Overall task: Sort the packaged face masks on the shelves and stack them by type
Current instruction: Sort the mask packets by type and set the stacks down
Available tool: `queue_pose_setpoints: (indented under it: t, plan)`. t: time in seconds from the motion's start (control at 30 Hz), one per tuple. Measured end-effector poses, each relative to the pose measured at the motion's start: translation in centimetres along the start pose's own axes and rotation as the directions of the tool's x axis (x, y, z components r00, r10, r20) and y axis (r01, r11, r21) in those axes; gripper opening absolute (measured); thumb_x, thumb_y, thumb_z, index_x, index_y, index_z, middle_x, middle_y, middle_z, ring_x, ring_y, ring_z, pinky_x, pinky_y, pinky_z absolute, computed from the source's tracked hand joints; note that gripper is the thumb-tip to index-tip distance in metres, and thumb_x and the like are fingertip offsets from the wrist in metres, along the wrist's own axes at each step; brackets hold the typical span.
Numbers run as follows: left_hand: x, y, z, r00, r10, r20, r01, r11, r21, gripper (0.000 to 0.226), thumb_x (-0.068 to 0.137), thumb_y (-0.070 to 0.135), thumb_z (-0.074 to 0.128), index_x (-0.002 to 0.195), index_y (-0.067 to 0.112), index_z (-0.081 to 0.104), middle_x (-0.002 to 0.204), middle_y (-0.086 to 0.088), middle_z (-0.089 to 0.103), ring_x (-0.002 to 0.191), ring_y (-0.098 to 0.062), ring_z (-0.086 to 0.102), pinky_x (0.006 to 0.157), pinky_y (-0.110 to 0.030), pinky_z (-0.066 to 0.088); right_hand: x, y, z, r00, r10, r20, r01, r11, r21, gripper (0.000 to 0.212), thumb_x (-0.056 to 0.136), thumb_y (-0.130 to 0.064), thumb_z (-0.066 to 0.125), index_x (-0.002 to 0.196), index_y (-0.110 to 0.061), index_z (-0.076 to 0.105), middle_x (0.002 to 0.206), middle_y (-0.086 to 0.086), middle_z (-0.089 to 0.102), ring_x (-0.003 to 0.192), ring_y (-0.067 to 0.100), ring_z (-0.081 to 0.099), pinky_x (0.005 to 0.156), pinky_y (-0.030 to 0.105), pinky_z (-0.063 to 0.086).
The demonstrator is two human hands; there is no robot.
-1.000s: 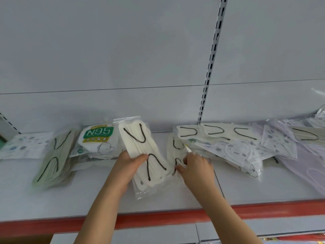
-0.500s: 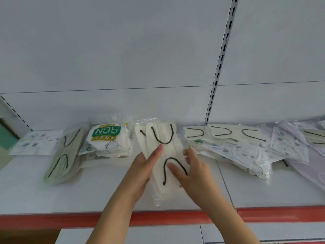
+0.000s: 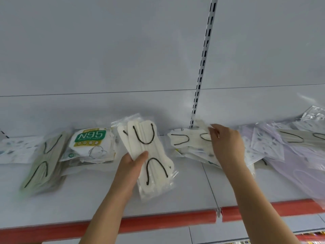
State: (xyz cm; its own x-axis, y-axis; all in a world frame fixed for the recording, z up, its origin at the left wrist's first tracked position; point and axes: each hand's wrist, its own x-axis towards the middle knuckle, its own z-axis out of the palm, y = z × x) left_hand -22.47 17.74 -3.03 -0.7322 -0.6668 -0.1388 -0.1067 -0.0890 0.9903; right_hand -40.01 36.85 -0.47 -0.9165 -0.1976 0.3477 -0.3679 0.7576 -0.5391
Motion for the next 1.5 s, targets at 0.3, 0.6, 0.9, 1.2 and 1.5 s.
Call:
queue_pose_setpoints:
  t: [0.3, 0.6, 0.9, 1.2, 1.5]
  plan:
    - [-2.0, 0.8, 3.2, 0.949, 0.242, 0.204, -0.258, 0.964, 0.056, 0.033, 0.1, 0.051, 0.051, 0.128, 0.033, 0.06, 0.109, 0.019, 0.075, 0.108, 0.002, 0.068, 0.087, -0.013, 0.05, -7.1, -11.0, -0.5, 0.904, -0.19, 0.383, -0.124, 0.742, 0.659, 0.064, 0.094, -0.067, 0.038, 0.083, -0.014, 0.072, 0.074, -0.009, 0.073, 0.071, 0.0, 0.067, 0.067, 0.018, 0.052]
    - [-0.6, 0.2, -1.5, 0.998, -0.016, -0.056, 0.011, 0.996, -0.092, 0.015, 0.095, 0.012, 0.065, 0.104, 0.02, 0.074, 0.101, 0.0, 0.079, 0.102, -0.022, 0.074, 0.098, -0.046, 0.055, -0.1, -1.3, 2.7, 0.876, -0.08, 0.476, 0.188, 0.965, -0.182, 0.059, 0.087, -0.056, 0.064, 0.139, -0.03, 0.053, 0.143, 0.001, 0.054, 0.133, 0.024, 0.046, 0.101, 0.034, 0.039]
    - [-1.3, -0.1, -0.9, 0.996, 0.061, -0.067, -0.068, 0.992, -0.108, 0.015, 0.102, 0.019, 0.059, 0.103, 0.03, 0.068, 0.093, 0.021, 0.077, 0.092, 0.001, 0.072, 0.078, -0.021, 0.052, -3.3, -5.3, 0.5, 0.997, -0.07, 0.023, 0.062, 0.965, 0.253, 0.037, 0.099, -0.045, 0.052, 0.069, -0.027, 0.06, 0.054, -0.004, 0.052, 0.05, 0.009, 0.046, 0.046, 0.023, 0.03]
    - [-1.3, 0.3, 0.5, 0.963, 0.25, 0.098, -0.254, 0.967, 0.026, 0.021, 0.095, 0.038, 0.068, 0.115, 0.034, 0.067, 0.105, 0.018, 0.076, 0.106, -0.003, 0.07, 0.083, -0.013, 0.052, -8.4, -10.1, 0.8, 0.777, -0.241, 0.582, -0.412, 0.505, 0.758, 0.076, 0.089, -0.067, 0.031, 0.123, -0.01, 0.067, 0.125, -0.004, 0.067, 0.11, -0.001, 0.06, 0.098, 0.025, 0.052]
    - [-1.7, 1.0, -1.1, 0.964, 0.213, 0.158, -0.216, 0.976, 0.003, 0.031, 0.085, 0.031, 0.073, 0.115, 0.026, 0.07, 0.103, 0.006, 0.079, 0.097, -0.009, 0.074, 0.08, -0.027, 0.06, -6.7, -6.3, 0.4, 0.821, -0.385, 0.422, -0.102, 0.628, 0.772, 0.09, 0.078, -0.052, 0.069, 0.154, -0.031, 0.026, 0.145, -0.016, 0.048, 0.127, -0.001, 0.052, 0.109, 0.031, 0.046]
